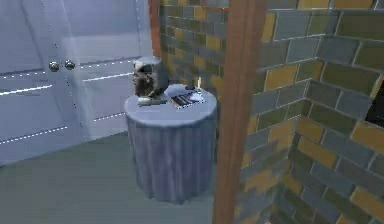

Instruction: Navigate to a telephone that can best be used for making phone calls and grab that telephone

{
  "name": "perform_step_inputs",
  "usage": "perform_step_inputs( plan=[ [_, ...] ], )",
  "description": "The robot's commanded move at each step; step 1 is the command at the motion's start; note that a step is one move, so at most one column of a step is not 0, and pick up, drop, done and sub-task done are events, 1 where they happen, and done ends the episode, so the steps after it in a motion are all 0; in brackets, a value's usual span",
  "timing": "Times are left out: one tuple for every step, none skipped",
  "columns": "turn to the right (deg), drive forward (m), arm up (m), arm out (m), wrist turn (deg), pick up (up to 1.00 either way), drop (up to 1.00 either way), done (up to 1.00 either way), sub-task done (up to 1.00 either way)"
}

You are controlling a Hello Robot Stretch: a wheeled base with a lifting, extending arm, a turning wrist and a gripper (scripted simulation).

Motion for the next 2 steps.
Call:
perform_step_inputs(
  plan=[
    [45.0,0.0,0.0,0.0,0.0,0.0,0.0,0.0,0.0],
    [45.0,0.0,0.0,0.0,0.0,0.0,0.0,0.0,0.0]
  ],
)
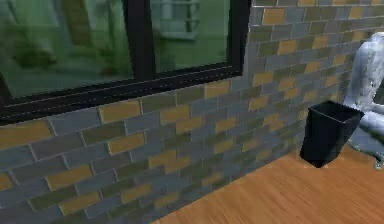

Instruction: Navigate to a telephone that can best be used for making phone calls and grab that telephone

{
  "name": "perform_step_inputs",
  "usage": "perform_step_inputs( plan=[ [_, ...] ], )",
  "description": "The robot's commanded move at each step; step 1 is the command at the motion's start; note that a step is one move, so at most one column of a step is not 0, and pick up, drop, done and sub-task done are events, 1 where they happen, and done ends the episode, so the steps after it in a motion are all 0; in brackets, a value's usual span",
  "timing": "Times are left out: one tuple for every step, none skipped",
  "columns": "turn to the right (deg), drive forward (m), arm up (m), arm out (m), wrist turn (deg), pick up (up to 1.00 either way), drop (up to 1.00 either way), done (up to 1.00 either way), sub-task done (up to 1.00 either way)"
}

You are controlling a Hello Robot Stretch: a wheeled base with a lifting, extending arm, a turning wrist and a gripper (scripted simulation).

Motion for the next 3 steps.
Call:
perform_step_inputs(
  plan=[
    [45.0,0.0,0.0,0.0,0.0,0.0,0.0,0.0,0.0],
    [15.0,0.0,0.0,0.0,0.0,0.0,0.0,0.0,0.0],
    [0.0,0.05,0.0,0.0,0.0,0.0,0.0,0.0,0.0]
  ],
)
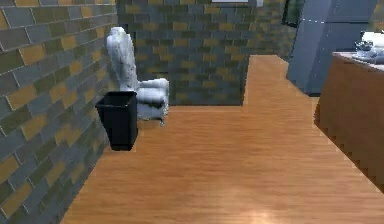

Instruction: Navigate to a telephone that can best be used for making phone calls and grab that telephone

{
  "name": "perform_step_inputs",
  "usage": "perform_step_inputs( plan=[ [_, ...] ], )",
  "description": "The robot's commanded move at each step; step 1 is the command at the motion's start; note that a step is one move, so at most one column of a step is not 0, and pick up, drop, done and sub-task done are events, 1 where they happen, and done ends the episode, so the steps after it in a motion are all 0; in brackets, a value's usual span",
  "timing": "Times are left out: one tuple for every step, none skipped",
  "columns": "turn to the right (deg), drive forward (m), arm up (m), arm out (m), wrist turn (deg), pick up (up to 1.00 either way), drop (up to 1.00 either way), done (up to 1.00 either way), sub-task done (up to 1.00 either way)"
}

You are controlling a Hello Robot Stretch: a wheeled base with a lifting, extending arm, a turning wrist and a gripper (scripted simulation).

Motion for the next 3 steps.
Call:
perform_step_inputs(
  plan=[
    [45.0,0.0,0.0,0.0,0.0,0.0,0.0,0.0,0.0],
    [3.0,0.0,0.0,0.0,0.0,0.0,0.0,0.0,0.0],
    [0.0,1.0,0.0,0.0,0.0,0.0,0.0,0.0,0.0]
  ],
)
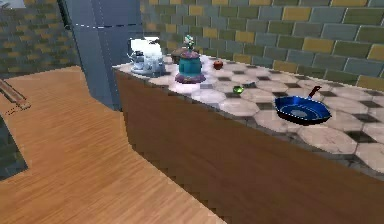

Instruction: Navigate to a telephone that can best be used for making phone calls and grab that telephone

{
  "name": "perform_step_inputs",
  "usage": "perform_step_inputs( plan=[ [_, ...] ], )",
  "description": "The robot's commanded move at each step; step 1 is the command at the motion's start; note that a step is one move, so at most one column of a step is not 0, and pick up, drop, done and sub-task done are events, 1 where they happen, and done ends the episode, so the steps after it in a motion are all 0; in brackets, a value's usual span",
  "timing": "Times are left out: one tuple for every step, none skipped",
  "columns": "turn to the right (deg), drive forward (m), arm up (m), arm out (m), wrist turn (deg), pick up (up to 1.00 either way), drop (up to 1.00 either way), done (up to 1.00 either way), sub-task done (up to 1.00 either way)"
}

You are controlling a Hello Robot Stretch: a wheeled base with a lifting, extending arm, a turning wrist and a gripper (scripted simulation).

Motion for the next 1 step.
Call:
perform_step_inputs(
  plan=[
    [9.0,0.0,0.0,0.0,0.0,0.0,0.0,0.0,0.0]
  ],
)
